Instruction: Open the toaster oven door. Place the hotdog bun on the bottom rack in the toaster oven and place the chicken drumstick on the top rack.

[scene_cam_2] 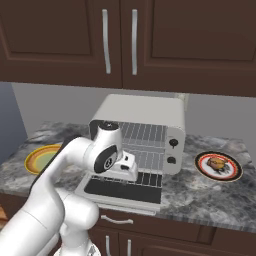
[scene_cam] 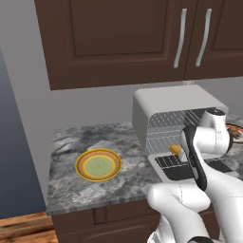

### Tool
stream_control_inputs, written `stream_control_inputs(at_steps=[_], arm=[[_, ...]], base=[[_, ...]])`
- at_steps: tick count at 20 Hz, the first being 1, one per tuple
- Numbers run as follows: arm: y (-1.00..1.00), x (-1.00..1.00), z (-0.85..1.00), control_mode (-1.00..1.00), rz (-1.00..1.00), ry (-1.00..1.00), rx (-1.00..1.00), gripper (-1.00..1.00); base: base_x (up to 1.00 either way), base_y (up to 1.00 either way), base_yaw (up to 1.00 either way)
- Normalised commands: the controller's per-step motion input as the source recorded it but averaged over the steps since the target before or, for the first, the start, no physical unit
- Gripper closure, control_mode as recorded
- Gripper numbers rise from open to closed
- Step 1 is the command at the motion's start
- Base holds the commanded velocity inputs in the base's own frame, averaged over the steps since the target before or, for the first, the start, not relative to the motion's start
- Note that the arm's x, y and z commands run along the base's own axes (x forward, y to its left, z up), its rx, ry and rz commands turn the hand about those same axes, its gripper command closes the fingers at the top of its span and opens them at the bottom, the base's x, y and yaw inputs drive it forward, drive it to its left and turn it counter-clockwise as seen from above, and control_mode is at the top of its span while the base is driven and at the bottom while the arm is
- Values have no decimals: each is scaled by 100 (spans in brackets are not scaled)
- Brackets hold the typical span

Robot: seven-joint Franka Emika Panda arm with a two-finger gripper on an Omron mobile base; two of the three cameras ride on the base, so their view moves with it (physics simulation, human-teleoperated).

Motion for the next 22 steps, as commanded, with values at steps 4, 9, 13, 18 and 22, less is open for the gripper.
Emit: stream_control_inputs(at_steps=[4,9,13,18,22], arm=[[-1,-1,-38,-100,0,0,0,-100],[0,0,-26,-100,0,0,0,-100],[0,1,-17,-100,0,0,0,-100],[0,4,-16,-100,0,-1,0,-100],[0,11,-18,-100,0,-2,0,-100]], base=[[0,0,0],[0,0,0],[0,0,0],[0,0,0],[0,0,0]])
